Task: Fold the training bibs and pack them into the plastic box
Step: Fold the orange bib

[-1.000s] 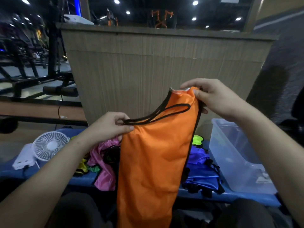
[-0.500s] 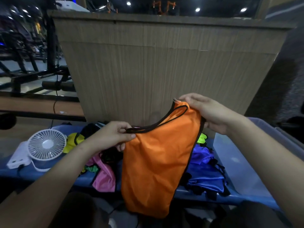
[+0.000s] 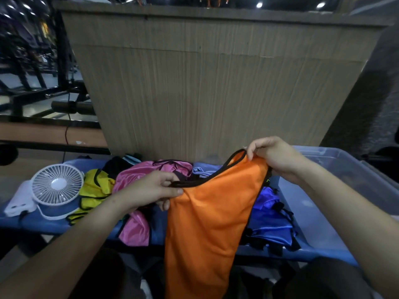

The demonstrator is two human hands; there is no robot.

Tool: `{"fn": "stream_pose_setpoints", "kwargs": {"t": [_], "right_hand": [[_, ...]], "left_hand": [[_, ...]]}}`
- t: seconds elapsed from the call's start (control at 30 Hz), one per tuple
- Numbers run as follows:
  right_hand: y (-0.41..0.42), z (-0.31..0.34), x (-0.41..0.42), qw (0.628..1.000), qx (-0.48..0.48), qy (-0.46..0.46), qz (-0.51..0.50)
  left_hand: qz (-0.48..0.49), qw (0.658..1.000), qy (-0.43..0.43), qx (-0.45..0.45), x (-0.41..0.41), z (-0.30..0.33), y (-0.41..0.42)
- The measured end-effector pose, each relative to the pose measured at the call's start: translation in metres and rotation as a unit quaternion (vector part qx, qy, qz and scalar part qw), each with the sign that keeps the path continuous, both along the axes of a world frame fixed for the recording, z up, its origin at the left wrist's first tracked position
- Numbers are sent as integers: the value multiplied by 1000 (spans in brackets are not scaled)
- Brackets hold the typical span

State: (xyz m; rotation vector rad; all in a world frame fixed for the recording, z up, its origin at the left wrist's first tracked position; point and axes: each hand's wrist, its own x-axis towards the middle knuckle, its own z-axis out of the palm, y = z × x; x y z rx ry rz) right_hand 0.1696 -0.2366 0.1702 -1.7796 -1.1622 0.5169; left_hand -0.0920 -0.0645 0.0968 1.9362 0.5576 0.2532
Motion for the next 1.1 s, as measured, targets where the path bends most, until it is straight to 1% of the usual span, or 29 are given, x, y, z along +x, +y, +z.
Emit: {"fn": "stream_pose_setpoints", "kwargs": {"t": [0.07,0.13,0.2,0.3,0.33,0.37,0.4,0.47,0.53,0.63,0.7,0.8,0.87,1.0,1.1], "right_hand": [[-3,1,-1,997,-34,-72,-1],[-3,0,-1,994,-53,-93,-10],[-3,0,-3,995,-57,-80,-6],[-7,2,-4,996,-66,-39,43],[-8,3,-3,995,-72,-41,57],[-8,4,-1,993,-73,-68,61],[-7,5,2,990,-61,-115,57],[-4,10,3,979,-10,-199,48],[1,15,4,971,41,-232,40],[16,19,8,967,79,-242,9],[32,19,15,965,65,-252,-26],[59,17,31,973,49,-218,-58],[75,17,42,970,50,-223,-81],[106,22,59,959,45,-258,-103],[128,27,74,955,33,-266,-123]], "left_hand": [[1,1000,4,-2,-1,-2,2],[4,1000,7,-5,-2,-5,4],[8,1000,7,-10,-3,-8,5],[8,1000,4,-19,-5,-9,4],[8,1000,3,-21,-6,-8,3],[7,1000,3,-22,-7,-7,3],[6,1000,4,-18,-8,-6,3],[1,1000,9,-4,-9,-3,4],[4,1000,3,-7,-8,-2,6],[34,999,-13,-17,0,-1,12],[62,997,-25,-27,10,-1,16],[95,992,-53,-61,27,-5,27],[106,990,-63,-73,39,-7,37],[131,986,-59,-80,67,-8,65],[139,987,-46,-71,87,-2,87]]}}
